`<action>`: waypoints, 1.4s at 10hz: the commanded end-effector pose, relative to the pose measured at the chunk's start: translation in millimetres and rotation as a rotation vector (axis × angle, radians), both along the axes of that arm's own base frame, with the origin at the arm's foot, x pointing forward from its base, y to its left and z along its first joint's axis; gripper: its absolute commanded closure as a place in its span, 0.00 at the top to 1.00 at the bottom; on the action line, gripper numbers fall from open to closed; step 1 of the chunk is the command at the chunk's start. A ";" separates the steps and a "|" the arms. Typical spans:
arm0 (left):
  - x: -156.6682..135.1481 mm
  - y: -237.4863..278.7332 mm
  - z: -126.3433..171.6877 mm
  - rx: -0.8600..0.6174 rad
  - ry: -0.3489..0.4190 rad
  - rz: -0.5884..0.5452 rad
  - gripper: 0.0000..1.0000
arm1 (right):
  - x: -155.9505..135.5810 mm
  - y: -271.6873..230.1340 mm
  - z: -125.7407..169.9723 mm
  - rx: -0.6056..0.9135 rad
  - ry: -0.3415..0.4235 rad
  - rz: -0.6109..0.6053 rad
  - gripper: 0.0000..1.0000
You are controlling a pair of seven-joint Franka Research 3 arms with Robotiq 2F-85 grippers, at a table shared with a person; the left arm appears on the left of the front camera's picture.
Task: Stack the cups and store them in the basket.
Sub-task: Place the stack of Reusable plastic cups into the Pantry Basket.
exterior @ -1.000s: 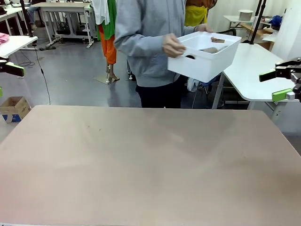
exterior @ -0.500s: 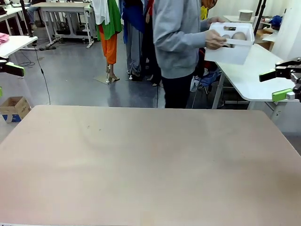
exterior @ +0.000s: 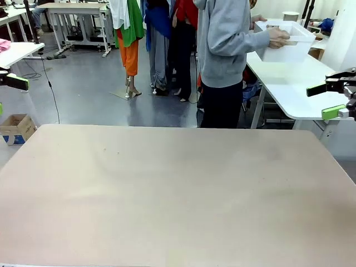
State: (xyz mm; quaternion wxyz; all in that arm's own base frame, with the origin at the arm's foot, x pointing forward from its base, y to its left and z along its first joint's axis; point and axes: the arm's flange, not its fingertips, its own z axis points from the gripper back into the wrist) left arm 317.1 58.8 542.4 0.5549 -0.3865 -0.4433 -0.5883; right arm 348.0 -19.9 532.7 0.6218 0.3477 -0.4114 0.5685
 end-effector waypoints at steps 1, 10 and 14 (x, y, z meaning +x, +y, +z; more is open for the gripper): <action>-0.7 -0.8 2.2 -0.013 0.006 0.000 1.00 | 0.5 1.7 5.9 0.024 0.016 -0.013 1.00; -0.7 -0.8 2.2 -0.013 0.006 0.000 1.00 | 0.5 1.7 5.9 0.024 0.016 -0.013 1.00; -0.7 -0.8 2.2 -0.013 0.006 0.000 1.00 | 0.5 1.7 5.9 0.024 0.016 -0.013 1.00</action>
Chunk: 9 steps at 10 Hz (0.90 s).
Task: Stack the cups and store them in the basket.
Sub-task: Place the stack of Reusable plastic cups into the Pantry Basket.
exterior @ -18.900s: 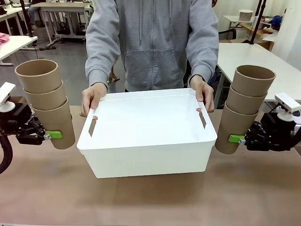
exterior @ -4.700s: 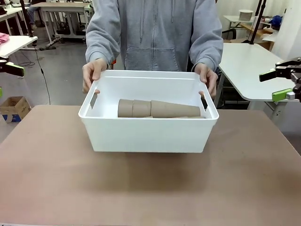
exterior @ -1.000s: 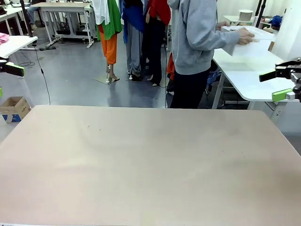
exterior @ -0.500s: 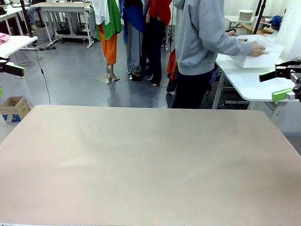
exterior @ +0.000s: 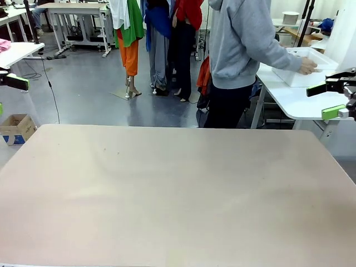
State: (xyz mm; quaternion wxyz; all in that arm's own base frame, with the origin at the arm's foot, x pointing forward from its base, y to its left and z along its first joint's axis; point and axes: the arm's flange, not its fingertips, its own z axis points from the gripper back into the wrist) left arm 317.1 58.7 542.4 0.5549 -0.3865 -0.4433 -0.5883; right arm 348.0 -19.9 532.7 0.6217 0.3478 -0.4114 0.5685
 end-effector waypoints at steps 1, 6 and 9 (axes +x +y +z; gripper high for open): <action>-0.7 -0.8 2.2 -0.013 0.006 0.000 1.00 | 0.5 1.7 5.9 0.024 0.016 -0.013 1.00; -0.7 -0.8 2.2 -0.013 0.006 0.000 1.00 | 0.5 1.7 5.9 0.024 0.016 -0.013 1.00; -0.7 -0.8 2.2 -0.013 0.006 0.000 1.00 | 0.5 1.7 5.9 0.024 0.016 -0.013 1.00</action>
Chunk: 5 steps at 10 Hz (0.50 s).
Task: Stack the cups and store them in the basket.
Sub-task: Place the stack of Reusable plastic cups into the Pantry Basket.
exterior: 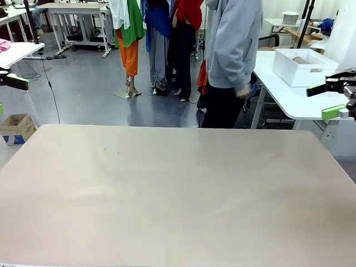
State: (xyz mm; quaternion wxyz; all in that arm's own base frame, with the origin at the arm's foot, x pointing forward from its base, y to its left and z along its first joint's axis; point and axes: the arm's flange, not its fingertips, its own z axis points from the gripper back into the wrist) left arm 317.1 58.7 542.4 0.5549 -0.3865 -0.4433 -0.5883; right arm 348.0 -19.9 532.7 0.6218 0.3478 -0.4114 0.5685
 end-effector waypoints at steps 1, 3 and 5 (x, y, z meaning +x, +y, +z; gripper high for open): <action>-0.7 -0.8 2.2 -0.013 0.006 0.000 1.00 | 0.5 1.7 5.9 0.024 0.016 -0.013 1.00; -0.7 -0.8 2.2 -0.013 0.006 0.000 1.00 | 0.5 1.7 5.9 0.024 0.016 -0.013 1.00; -0.7 -0.8 2.2 -0.013 0.006 0.000 1.00 | 0.5 1.7 5.9 0.024 0.016 -0.013 1.00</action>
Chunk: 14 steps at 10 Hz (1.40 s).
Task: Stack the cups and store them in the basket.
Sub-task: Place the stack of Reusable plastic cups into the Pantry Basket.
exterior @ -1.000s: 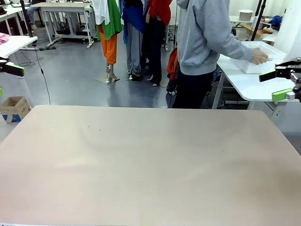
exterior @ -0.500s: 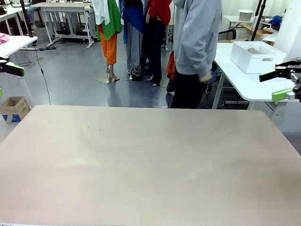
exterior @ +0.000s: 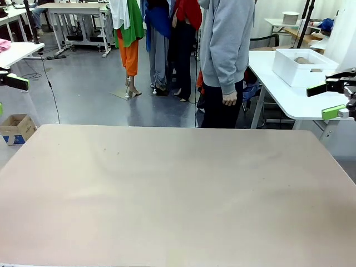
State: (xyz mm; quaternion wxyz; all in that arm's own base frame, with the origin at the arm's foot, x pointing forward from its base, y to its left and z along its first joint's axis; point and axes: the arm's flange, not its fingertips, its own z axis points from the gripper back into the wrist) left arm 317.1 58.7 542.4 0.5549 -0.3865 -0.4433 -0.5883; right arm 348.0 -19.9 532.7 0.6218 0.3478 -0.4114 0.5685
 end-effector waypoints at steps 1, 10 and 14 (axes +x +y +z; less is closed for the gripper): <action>-0.7 -0.8 2.2 -0.013 0.006 0.000 1.00 | 0.5 1.7 5.9 0.024 0.016 -0.013 1.00; -0.7 -0.8 2.2 -0.013 0.006 0.000 1.00 | 0.5 1.7 5.9 0.024 0.016 -0.013 1.00; -0.7 -0.8 2.2 -0.013 0.006 0.000 1.00 | 0.5 1.7 5.9 0.024 0.016 -0.013 1.00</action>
